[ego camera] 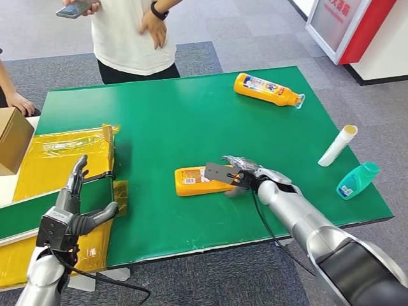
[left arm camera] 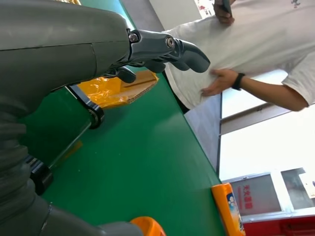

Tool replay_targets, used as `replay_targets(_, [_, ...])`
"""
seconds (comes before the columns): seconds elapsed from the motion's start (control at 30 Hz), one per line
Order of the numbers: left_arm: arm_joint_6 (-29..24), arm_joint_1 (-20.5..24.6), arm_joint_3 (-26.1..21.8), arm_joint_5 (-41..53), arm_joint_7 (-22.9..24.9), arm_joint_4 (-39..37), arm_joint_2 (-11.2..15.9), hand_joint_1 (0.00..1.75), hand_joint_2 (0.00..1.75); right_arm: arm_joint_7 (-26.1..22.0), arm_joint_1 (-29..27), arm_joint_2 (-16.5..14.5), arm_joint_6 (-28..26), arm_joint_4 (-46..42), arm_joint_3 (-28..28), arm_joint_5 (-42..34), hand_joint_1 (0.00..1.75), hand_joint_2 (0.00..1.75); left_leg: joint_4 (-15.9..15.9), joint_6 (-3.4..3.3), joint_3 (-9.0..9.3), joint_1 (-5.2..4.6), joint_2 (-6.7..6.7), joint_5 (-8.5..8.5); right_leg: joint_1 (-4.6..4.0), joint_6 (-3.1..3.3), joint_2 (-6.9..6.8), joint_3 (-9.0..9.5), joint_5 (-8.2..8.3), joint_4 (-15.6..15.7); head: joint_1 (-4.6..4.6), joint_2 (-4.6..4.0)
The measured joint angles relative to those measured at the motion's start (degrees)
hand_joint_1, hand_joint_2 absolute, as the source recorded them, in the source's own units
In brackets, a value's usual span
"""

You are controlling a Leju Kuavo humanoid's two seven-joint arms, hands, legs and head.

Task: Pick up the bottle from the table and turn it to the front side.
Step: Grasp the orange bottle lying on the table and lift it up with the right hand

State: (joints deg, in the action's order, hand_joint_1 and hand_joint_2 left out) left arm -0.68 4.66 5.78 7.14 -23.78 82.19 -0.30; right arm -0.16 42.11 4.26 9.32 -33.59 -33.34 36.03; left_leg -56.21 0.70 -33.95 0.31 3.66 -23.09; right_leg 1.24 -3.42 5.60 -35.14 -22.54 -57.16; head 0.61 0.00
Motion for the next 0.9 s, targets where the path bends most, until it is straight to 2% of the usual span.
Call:
replay_targets(0.03, [-0.03,0.00,0.09,-0.01,0.00,-0.06,0.01,0.00,1.75,0.04,0.17,-0.04,-0.17,0.59,0.01,-0.04,0.00,1.75,0.00,0.00,0.00,0.00,0.00,0.00,0.00,0.00,0.00,0.00,0.00,0.00,0.00,0.00])
replay_targets(0.17, [-0.08,0.01,0.27,-0.02,0.00,-0.22,0.02,0.00,1.75,0.14,0.76,-0.07,-0.34,2.59,0.07,-0.17,0.31,1.75,-0.01,0.00,-0.01,-0.01,0.00,0.00,0.01,-0.01,0.00,-0.02,0.00,0.00,0.00,0.00])
replay_targets(0.33, [-0.09,0.08,0.36,-0.02,0.00,-0.24,0.02,0.00,1.75,0.14,0.99,-0.24,-0.29,4.15,0.08,-0.17,0.31,1.75,-0.01,0.00,-0.01,0.00,0.00,0.00,0.00,0.00,0.00,-0.04,0.01,0.00,-0.02,0.00])
replay_targets(0.47, [-0.10,0.13,0.43,-0.02,0.00,-0.31,0.02,0.00,1.75,0.12,1.33,-0.32,-0.29,4.82,0.08,-0.16,1.75,1.75,-0.01,0.00,-0.01,0.01,0.00,0.00,-0.01,0.01,0.00,-0.04,0.01,0.00,0.00,0.00])
replay_targets(0.9, [-0.90,-0.02,0.55,0.01,0.00,-0.41,0.04,0.00,1.75,-1.16,1.65,-0.31,-0.58,4.87,-0.11,2.06,1.75,1.75,-0.01,-0.01,-0.03,0.00,0.00,0.03,0.00,0.00,0.00,-0.06,0.07,0.00,-0.01,0.00])
